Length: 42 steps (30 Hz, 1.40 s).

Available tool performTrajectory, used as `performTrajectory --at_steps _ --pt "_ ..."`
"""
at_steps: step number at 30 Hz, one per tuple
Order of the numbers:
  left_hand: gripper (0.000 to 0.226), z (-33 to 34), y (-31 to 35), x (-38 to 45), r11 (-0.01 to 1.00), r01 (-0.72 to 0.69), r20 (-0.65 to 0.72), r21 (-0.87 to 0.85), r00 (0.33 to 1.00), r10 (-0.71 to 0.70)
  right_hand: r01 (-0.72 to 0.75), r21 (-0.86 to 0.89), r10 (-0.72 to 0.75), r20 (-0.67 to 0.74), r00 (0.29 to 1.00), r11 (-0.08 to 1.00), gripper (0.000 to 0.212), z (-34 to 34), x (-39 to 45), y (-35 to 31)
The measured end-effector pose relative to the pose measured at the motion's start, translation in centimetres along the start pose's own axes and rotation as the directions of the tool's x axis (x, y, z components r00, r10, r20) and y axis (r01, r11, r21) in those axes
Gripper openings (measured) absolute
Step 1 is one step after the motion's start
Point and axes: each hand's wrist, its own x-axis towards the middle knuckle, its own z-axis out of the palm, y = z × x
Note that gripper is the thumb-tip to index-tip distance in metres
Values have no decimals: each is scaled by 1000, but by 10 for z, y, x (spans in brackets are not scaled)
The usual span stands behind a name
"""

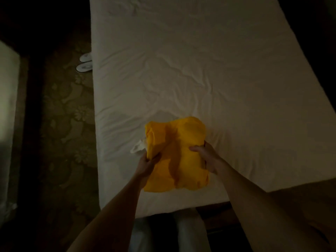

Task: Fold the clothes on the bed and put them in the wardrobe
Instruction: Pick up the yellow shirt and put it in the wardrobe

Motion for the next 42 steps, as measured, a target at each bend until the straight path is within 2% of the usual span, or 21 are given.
performTrajectory --at_steps 3,9,12,15,18,19,20,22,23,25,28,31,34,39,42 --pt "42 -14 24 -20 996 -43 -23 -74 999 41 26 31 -26 22 999 999 59 5 -25 -28" --pt "60 -59 83 -86 980 -108 -15 -168 994 107 134 -11 -132 97 986 991 58 32 -91 -96" --pt "54 -86 105 -123 960 -166 -74 -225 985 153 185 -58 -173 176 969 981 59 55 -126 -127" --pt "69 -117 121 -156 936 -192 -145 -295 977 154 253 -103 -222 247 943 962 53 81 -159 -153" --pt "42 -151 132 -196 915 -269 -235 -301 951 202 327 -134 -269 331 905 935 52 116 -193 -172" --pt "41 -164 131 -210 902 -286 -243 -322 946 213 353 -142 -284 361 888 925 52 130 -205 -177" --pt "50 -178 128 -224 887 -312 -253 -342 939 233 380 -150 -297 394 870 913 53 144 -219 -180" --pt "91 -211 117 -255 857 -363 -289 -367 920 266 425 -168 -307 470 827 889 56 175 -245 -182" --pt "104 -227 109 -272 842 -387 -308 -375 909 280 445 -172 -306 512 802 879 54 191 -259 -180" --pt "106 -256 90 -306 807 -446 -348 -386 881 320 485 -173 -307 585 751 857 52 226 -288 -173" --pt "100 -293 58 -363 743 -530 -405 -408 835 373 538 -195 -284 677 679 820 69 278 -330 -149" --pt "99 -328 11 -419 687 -602 -491 -407 779 391 588 -198 -261 755 602 784 72 330 -372 -110" --pt "102 -358 -43 -475 677 -623 -603 -393 730 322 618 -181 -231 818 526 765 64 378 -414 -61" --pt "113 -397 -133 -563 620 -687 -726 -378 636 262 624 -197 -137 885 445 756 78 454 -469 29" --pt "119 -418 -187 -613 598 -710 -801 -372 571 179 624 -223 -48 921 387 749 80 497 -502 82"
